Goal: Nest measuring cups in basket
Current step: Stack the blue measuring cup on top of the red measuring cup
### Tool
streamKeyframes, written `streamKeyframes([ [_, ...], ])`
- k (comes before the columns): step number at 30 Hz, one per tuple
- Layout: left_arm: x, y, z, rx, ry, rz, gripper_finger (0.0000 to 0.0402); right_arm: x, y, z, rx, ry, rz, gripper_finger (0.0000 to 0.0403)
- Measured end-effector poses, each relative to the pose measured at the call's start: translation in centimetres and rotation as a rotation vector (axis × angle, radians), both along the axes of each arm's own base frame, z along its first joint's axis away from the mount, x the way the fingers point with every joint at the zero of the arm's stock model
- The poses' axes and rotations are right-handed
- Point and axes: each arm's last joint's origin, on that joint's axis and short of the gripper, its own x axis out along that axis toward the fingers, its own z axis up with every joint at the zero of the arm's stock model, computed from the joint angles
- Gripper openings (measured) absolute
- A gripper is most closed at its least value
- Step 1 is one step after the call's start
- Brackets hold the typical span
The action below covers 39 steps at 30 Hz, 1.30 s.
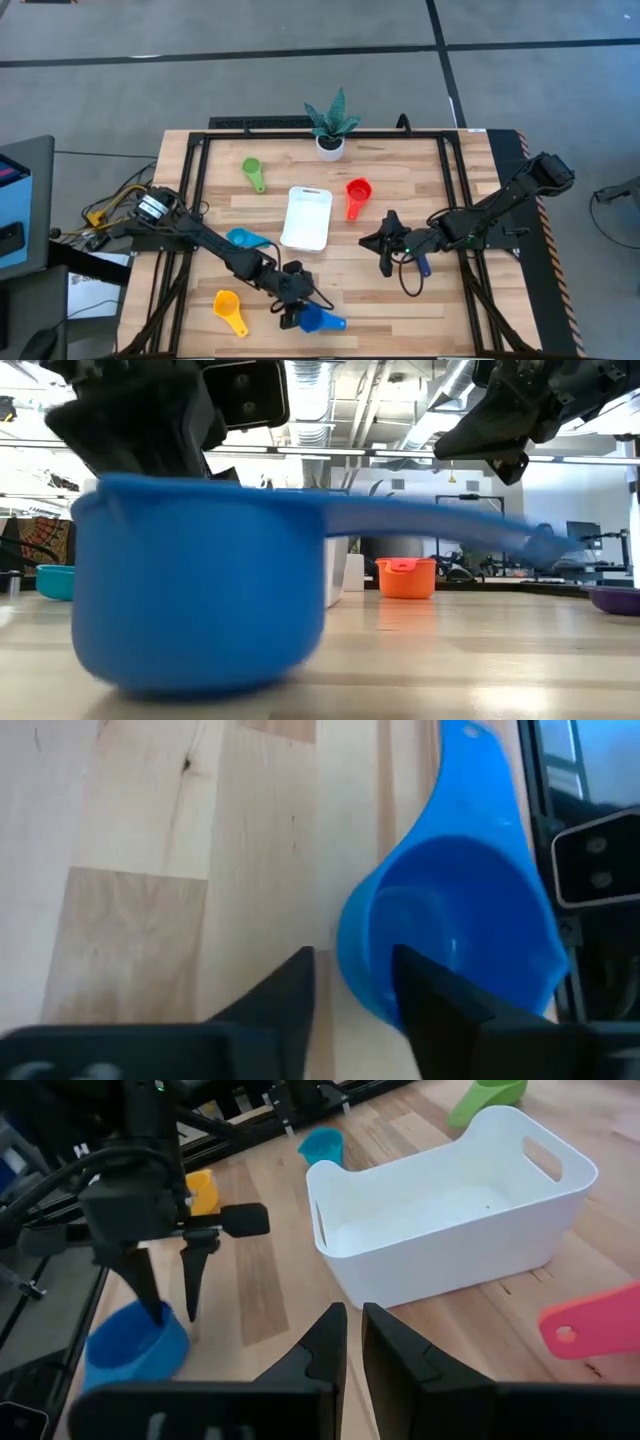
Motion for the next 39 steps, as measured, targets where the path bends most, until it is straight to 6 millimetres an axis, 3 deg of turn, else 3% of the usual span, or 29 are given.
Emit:
streamKeyframes([
  [6,0.1,0.2,0.1,0.153,-0.040,-0.144,0.0011,0.0,0.0,0.0,-0.002,0.000,0.000,0.0062],
  [10,0.9,0.1,1.7,0.338,-0.058,-0.281,0.0012,0.0,0.0,0.0,0.024,-0.004,-0.011,0.0061],
  [15,2.4,0.2,5.4,0.712,-0.107,-0.383,0.0004,0.8,0.3,-0.7,0.113,-0.030,-0.050,0.0061],
  [19,3.7,0.8,8.2,0.930,-0.162,-0.326,0.0005,1.8,0.9,-1.8,0.197,-0.030,-0.013,0.0061],
  [23,4.8,2.0,10.0,1.016,-0.176,-0.221,0.0003,2.4,1.6,-2.0,0.253,-0.065,0.073,0.0068],
  [27,5.3,3.1,10.4,1.067,-0.173,-0.234,0.0002,2.4,2.0,-1.5,0.243,-0.112,0.128,0.0101],
  [34,5.7,4.1,10.4,1.145,-0.166,-0.276,0.0001,2.4,2.4,-1.5,0.265,-0.082,0.265,0.0203],
  [39,6.1,5.0,10.6,1.167,-0.163,-0.248,0.0001,2.8,2.6,-2.7,0.267,-0.028,0.270,0.0222],
])
